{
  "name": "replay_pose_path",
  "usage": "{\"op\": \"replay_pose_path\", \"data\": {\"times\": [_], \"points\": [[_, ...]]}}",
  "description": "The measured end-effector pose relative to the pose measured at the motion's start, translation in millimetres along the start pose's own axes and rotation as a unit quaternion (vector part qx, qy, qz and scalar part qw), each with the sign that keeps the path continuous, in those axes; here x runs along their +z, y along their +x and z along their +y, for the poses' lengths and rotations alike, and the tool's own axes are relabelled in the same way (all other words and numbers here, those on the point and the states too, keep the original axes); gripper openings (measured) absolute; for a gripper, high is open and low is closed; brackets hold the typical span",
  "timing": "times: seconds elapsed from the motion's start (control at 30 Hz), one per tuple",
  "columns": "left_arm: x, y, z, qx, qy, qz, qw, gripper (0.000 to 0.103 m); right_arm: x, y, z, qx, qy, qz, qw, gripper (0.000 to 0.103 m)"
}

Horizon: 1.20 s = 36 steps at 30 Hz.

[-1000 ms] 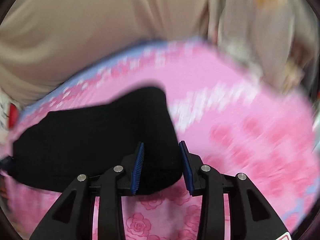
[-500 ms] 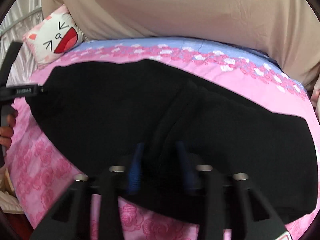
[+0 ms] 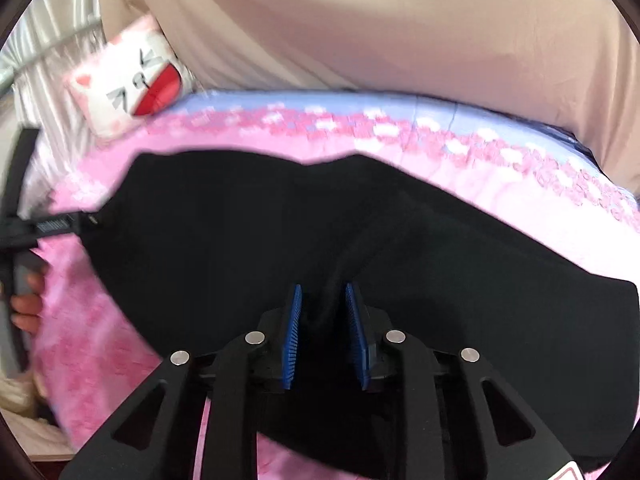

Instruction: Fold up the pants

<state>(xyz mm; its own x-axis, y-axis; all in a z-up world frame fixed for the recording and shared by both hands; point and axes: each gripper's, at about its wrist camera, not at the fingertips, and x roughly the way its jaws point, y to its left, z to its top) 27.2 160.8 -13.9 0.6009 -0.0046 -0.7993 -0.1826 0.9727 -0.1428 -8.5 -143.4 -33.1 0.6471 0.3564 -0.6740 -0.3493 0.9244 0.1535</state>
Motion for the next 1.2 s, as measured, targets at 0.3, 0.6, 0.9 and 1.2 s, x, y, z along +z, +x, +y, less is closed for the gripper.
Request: {"op": "replay_pose_path", "data": {"times": [0.3, 0.6, 0.9, 1.2], "points": [[12.2, 7.5, 67.8, -0.010, -0.142, 0.006, 0.9899, 0.097, -0.5, -25.5, -23.2, -0.018, 0.055, -0.019, 0.998, 0.050], [21.2, 32.1, 37.2, -0.015, -0.066, -0.001, 0.9977, 0.025, -10.6, -28.6, -43.7, -0.017, 0.109, -0.024, 0.994, 0.061], [41.2, -40.9, -87.2, -0.005, 0.107, -0.082, 0.9908, 0.022, -20.4, -45.7, -80.3, -0.030, 0.160, -0.049, 0.985, 0.061], [8.9, -63.9, -266.0, -0.086, 0.263, -0.098, 0.9559, 0.023, -33.7, -74.1, -137.3, -0.057, 0.221, -0.077, 0.971, 0.062]]}}
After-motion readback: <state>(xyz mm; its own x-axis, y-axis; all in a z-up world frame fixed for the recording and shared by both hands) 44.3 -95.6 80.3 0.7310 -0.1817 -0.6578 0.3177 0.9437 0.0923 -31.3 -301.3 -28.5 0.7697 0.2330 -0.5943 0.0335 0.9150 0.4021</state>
